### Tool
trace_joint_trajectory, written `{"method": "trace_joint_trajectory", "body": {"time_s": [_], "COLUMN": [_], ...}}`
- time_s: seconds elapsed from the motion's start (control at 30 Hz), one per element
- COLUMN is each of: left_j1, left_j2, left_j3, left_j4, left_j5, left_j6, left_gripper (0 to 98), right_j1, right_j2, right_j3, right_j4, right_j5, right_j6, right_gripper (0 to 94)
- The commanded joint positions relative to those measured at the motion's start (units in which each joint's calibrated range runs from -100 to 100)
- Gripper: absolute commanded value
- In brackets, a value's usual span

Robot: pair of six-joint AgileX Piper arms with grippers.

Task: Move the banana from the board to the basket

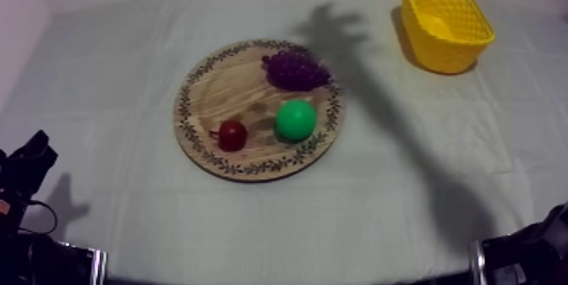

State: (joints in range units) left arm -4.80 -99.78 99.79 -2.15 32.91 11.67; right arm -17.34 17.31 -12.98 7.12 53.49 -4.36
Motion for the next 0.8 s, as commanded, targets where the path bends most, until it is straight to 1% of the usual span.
{"method": "trace_joint_trajectory", "body": {"time_s": [0.0,0.23,0.43,0.63,0.77], "left_j1": [-0.01,-0.01,-0.01,-0.01,-0.01], "left_j2": [-0.05,-0.05,-0.05,-0.05,-0.05], "left_j3": [-0.01,-0.01,-0.01,-0.01,-0.01], "left_j4": [-0.03,-0.03,-0.03,-0.03,-0.03], "left_j5": [0.0,0.0,0.0,0.0,0.0], "left_j6": [0.0,0.02,0.02,0.02,0.01], "left_gripper": [0.1,0.1,0.1,0.1,0.1], "right_j1": [4.53,13.09,18.83,21.36,21.66], "right_j2": [-3.91,-8.34,-9.41,-8.24,-6.69], "right_j3": [2.31,9.78,14.15,17.39,18.61], "right_j4": [-0.72,-1.72,-4.15,-5.64,-5.76], "right_j5": [0.08,-2.45,-3.7,-5.13,-6.7], "right_j6": [1.35,3.9,7.37,9.3,9.46], "right_gripper": [18.0,22.2,21.3,19.8,19.3]}}
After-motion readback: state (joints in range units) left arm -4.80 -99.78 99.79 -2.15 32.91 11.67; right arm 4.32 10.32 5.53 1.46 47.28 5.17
